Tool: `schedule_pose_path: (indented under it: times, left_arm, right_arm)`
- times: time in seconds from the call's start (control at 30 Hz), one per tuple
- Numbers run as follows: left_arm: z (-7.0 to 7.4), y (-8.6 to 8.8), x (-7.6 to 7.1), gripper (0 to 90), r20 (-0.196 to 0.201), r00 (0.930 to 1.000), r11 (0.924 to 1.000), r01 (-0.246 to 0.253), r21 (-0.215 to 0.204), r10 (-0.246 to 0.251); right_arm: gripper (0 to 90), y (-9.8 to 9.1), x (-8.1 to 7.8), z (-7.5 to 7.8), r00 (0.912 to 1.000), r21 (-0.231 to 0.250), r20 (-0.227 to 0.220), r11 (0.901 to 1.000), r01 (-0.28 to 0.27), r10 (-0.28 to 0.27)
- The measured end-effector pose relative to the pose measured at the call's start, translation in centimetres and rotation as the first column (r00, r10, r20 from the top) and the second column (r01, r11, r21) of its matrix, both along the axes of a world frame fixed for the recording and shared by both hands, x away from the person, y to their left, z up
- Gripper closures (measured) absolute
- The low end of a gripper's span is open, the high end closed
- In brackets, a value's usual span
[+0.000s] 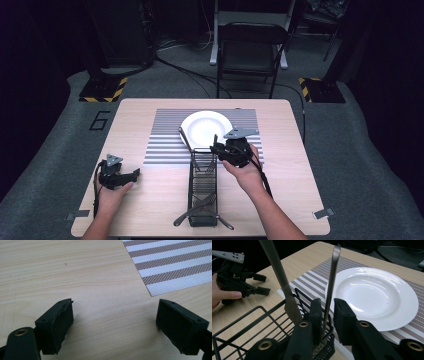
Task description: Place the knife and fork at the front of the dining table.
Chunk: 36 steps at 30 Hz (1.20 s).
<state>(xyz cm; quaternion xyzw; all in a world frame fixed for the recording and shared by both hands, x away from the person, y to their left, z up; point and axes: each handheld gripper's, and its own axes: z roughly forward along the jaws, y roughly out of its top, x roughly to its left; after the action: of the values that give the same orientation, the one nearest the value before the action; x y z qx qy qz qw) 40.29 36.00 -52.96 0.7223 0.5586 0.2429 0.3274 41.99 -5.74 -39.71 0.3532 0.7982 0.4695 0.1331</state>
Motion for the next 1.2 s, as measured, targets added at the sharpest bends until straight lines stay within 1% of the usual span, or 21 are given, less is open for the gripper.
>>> schedule_pose_path:
  times: [0.03, 0.07, 0.1, 0.2, 0.3, 0.33, 0.37, 0.4, 0.43, 0.47, 0.5, 0.57, 0.6, 0.67, 0.77, 0.83, 0.87, 0.93, 1.17, 1.2]
  left_arm:
    - [-0.1, 0.0, 0.0, 14.2, 0.009, 1.0000, 1.0000, -0.005, -0.001, 0.005]
    - [-0.1, 0.0, 0.0, 14.2, 0.008, 1.0000, 1.0000, -0.005, -0.001, 0.005]
    - [0.0, 0.0, 0.0, 14.3, 0.000, 1.0000, 1.0000, 0.001, 0.000, -0.001]
    - [-0.1, 0.0, 0.0, 14.3, 0.010, 0.9999, 1.0000, -0.004, -0.001, 0.004]
    - [-0.1, 0.0, 0.0, 14.2, 0.010, 0.9999, 1.0000, -0.004, -0.001, 0.004]
    - [-0.1, 0.0, 0.0, 14.2, 0.009, 1.0000, 1.0000, -0.004, 0.000, 0.004]
    - [-0.1, 0.0, 0.0, 14.2, 0.010, 0.9999, 1.0000, -0.004, 0.000, 0.004]
    - [-0.1, 0.0, 0.0, 14.2, 0.009, 0.9999, 1.0000, -0.004, 0.000, 0.004]
    - [-0.1, 0.0, 0.0, 14.2, 0.009, 1.0000, 1.0000, -0.004, 0.000, 0.004]
    - [-0.1, 0.0, 0.0, 14.2, 0.009, 1.0000, 1.0000, -0.004, 0.000, 0.004]
    - [-0.1, -0.1, 0.0, 14.2, 0.010, 0.9999, 1.0000, -0.004, 0.000, 0.004]
    - [-0.1, 0.0, 0.0, 14.2, 0.009, 0.9999, 1.0000, -0.004, 0.000, 0.004]
    - [-0.1, 0.0, 0.0, 14.2, 0.009, 0.9999, 1.0000, -0.004, 0.000, 0.004]
    - [-0.1, 0.0, 0.0, 14.2, 0.009, 0.9999, 1.0000, -0.004, 0.000, 0.004]
    - [-0.1, 0.0, 0.0, 14.3, 0.009, 1.0000, 1.0000, -0.004, 0.000, 0.004]
    - [-0.1, 0.0, 0.0, 14.3, 0.010, 0.9999, 1.0000, -0.004, 0.000, 0.004]
    - [-0.1, 0.0, 0.1, 14.3, 0.011, 0.9999, 1.0000, -0.003, 0.001, 0.003]
    - [-0.1, 0.0, 0.0, 14.3, 0.010, 0.9999, 1.0000, -0.004, 0.000, 0.004]
    - [-0.1, 0.0, 0.1, 14.2, 0.012, 0.9999, 1.0000, -0.003, 0.001, 0.003]
    - [-0.1, -0.1, 0.1, 14.3, 0.009, 0.9999, 1.0000, -0.004, -0.001, 0.004]
  right_arm:
    - [79.7, 0.0, 0.0, 0.0, 1.0000, 0.000, 0.003, 1.0000, -0.003, 0.003]
    - [83.4, 0.1, -0.2, 0.1, 0.9998, -0.010, 0.020, 0.9999, -0.004, 0.004]
    - [84.3, 0.2, -0.3, 0.1, 0.9997, -0.015, 0.024, 0.9999, -0.004, 0.004]
    - [85.2, 0.3, -0.6, 0.2, 0.9994, -0.023, 0.034, 0.9997, -0.003, 0.004]
    - [85.2, 0.4, -0.8, 0.3, 0.9990, -0.029, 0.044, 0.9996, -0.006, 0.007]
    - [85.4, 0.5, -1.0, 0.2, 0.9989, -0.031, 0.042, 0.9994, -0.018, 0.019]
    - [85.4, 0.5, -1.0, 0.2, 0.9989, -0.031, 0.042, 0.9994, -0.018, 0.019]
    - [85.4, 0.7, -1.1, 0.1, 0.9992, -0.037, 0.029, 0.9990, -0.025, 0.026]
    - [85.4, 0.8, -1.0, 0.0, 0.9988, -0.045, 0.035, 0.9985, -0.032, 0.034]
    - [85.4, 0.8, -1.0, 0.0, 0.9988, -0.045, 0.035, 0.9985, -0.032, 0.034]
    - [85.4, 1.1, -1.0, -0.3, 0.9987, -0.060, 0.034, 0.9976, -0.035, 0.037]
    - [85.4, 1.2, -1.0, -0.6, 0.9989, -0.073, 0.029, 0.9967, -0.034, 0.036]
    - [85.4, 1.2, -1.0, -0.6, 0.9989, -0.073, 0.029, 0.9967, -0.034, 0.036]
    - [85.4, 1.4, -1.1, -1.1, 0.9993, -0.082, 0.021, 0.9961, -0.030, 0.032]
    - [85.7, 1.4, -1.0, -1.5, 0.9989, -0.090, 0.022, 0.9952, -0.039, 0.041]
    - [85.8, 1.5, -1.1, -1.5, 0.9990, -0.088, 0.022, 0.9955, -0.036, 0.038]
    - [85.9, 1.6, -1.1, -1.5, 0.9986, -0.101, 0.028, 0.9941, -0.041, 0.044]
    - [86.0, 1.7, -1.1, -1.5, 0.9986, -0.110, 0.028, 0.9930, -0.042, 0.045]
    - [87.0, 1.8, -1.2, -1.5, 0.9986, -0.118, 0.034, 0.9924, -0.035, 0.039]
    - [87.1, 1.8, -1.2, -1.5, 0.9985, -0.114, 0.031, 0.9926, -0.040, 0.044]
